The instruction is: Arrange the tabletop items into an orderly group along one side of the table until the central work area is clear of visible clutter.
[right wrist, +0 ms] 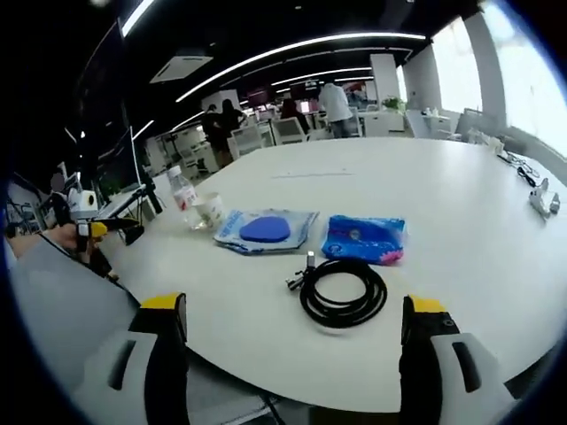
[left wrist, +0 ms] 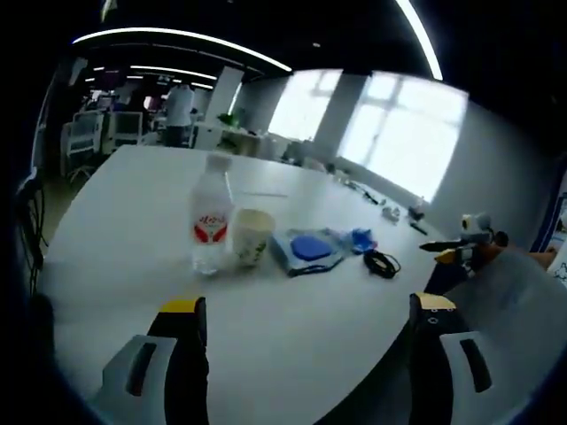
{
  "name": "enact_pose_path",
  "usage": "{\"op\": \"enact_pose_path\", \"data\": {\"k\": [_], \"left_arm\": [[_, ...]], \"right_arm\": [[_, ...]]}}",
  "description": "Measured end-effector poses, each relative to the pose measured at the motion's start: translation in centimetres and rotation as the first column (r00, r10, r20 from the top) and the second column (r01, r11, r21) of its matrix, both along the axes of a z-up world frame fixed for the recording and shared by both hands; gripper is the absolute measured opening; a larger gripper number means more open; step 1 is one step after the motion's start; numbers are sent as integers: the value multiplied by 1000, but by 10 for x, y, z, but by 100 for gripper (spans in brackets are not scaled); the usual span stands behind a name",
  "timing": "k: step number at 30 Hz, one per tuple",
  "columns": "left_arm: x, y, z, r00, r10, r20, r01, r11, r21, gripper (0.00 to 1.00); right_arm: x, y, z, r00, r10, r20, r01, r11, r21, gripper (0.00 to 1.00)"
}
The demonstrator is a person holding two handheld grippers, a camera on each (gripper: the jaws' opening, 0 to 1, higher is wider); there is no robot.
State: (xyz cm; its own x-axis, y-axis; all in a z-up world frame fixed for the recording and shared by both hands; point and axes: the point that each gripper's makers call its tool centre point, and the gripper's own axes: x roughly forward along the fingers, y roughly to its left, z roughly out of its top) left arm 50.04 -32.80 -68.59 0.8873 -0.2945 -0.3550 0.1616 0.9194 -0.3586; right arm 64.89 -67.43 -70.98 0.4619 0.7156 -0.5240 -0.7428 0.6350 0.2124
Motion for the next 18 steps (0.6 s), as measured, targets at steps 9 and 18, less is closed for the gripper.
{"op": "enact_pose_path", "data": {"k": [9,18], "left_arm": [[-4,-12,1,1000,5,-5,-5,999,-44,86],[-5,-18,4,1000,13,13,-12,998,-67,83]], "right_arm": [[5,5,10,1000,-26,10,26,998,50,100],[8,7,3,999,-30,-23,32,998,57,99]]}}
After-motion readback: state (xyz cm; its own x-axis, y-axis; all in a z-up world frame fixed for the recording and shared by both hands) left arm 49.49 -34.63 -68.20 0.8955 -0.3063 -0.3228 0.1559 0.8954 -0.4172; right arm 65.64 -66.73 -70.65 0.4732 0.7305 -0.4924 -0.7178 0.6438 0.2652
